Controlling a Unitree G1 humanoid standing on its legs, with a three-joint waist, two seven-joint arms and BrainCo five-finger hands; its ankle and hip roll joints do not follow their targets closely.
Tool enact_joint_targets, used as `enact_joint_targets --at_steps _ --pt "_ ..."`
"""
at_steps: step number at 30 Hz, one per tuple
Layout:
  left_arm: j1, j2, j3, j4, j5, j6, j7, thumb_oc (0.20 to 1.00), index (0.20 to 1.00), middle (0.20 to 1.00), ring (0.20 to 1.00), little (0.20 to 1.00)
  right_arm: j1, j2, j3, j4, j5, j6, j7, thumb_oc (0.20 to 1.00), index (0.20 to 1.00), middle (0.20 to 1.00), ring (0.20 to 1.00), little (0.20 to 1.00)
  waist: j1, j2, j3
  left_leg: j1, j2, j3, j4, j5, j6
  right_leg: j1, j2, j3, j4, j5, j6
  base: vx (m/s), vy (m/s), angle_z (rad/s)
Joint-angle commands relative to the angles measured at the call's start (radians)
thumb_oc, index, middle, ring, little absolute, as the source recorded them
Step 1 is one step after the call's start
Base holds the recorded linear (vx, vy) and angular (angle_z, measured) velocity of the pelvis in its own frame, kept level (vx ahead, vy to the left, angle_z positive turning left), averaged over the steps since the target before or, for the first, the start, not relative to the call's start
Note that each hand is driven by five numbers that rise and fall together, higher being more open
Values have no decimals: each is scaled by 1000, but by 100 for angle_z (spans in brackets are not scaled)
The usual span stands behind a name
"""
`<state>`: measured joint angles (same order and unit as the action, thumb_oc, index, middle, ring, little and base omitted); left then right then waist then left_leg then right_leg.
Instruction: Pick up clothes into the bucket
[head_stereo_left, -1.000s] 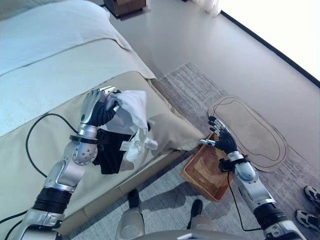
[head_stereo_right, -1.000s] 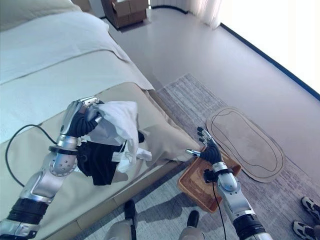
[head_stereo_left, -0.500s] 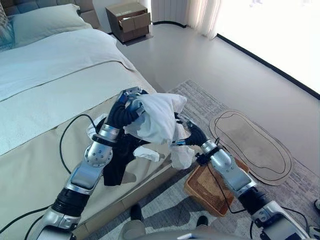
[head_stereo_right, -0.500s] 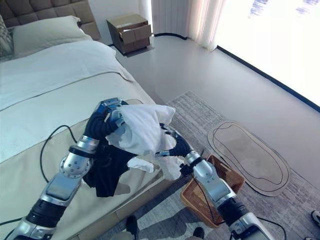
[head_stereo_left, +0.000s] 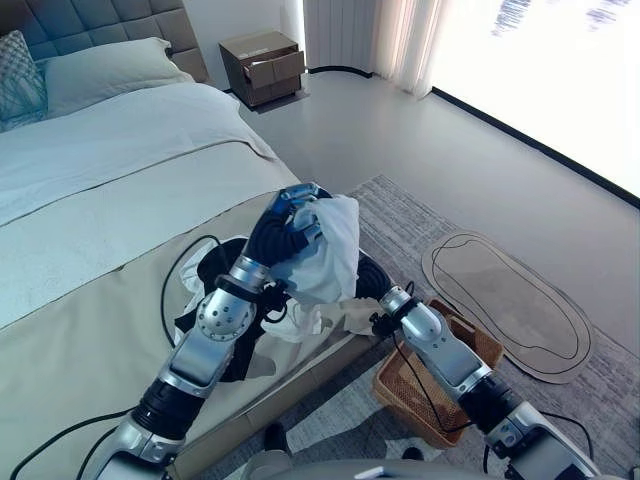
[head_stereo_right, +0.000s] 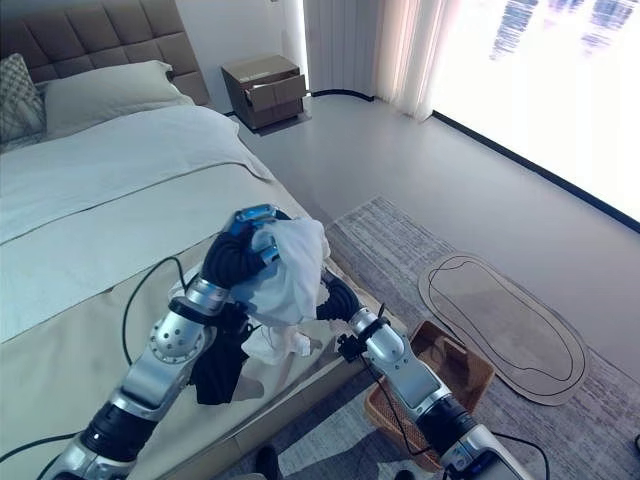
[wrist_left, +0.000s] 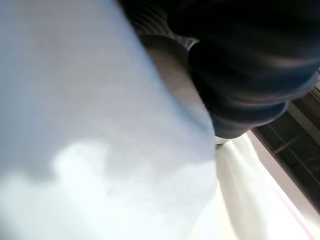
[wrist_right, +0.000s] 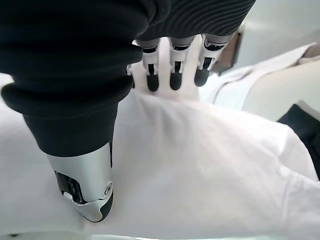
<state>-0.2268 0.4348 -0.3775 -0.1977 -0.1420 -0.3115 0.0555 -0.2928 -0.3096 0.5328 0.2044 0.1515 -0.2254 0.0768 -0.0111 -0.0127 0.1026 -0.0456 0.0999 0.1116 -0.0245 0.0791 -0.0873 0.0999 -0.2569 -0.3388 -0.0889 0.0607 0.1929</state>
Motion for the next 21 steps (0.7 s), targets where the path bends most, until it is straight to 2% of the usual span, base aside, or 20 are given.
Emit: enact_joint_targets --at_steps 1,2,8,14,21 --pt "-103 -35 -20 2 -99 -33 -22 200 200 200 200 200 -84 45 20 -46 39 -34 -17 398 398 398 398 398 1 -23 -2 24 4 -12 -2 -53 20 -70 -11 -12 50 41 -3 0 0 0" --pt "-103 -35 -21 2 -100 -33 -22 200 200 200 200 200 -84 45 19 -46 39 -34 -17 200 200 200 200 200 1 -23 -2 24 4 -12 -2 -53 20 -70 -11 -13 50 41 -2 0 0 0" --pt "-95 -42 -47 11 -135 -26 -30 200 200 200 200 200 -67 54 11 -34 58 -43 -41 200 200 200 200 200 1 -25 -1 24 3 -12 3 -58 23 -66 -12 -14 51 40 -2 0 0 0" --pt "-79 -35 -34 14 -135 -24 -23 200 200 200 200 200 -18 66 -27 -10 164 -50 -49 200 200 200 200 200 -1 -23 0 28 2 -13 7 -62 23 -60 -12 -12 52 36 -2 0 0 0" --pt "-56 -24 -6 19 -108 -30 -13 200 200 200 200 200 31 38 -78 -22 185 -55 -47 200 200 200 200 200 -5 -23 -4 31 2 -13 8 -65 22 -54 -10 -13 51 31 -2 0 0 0"
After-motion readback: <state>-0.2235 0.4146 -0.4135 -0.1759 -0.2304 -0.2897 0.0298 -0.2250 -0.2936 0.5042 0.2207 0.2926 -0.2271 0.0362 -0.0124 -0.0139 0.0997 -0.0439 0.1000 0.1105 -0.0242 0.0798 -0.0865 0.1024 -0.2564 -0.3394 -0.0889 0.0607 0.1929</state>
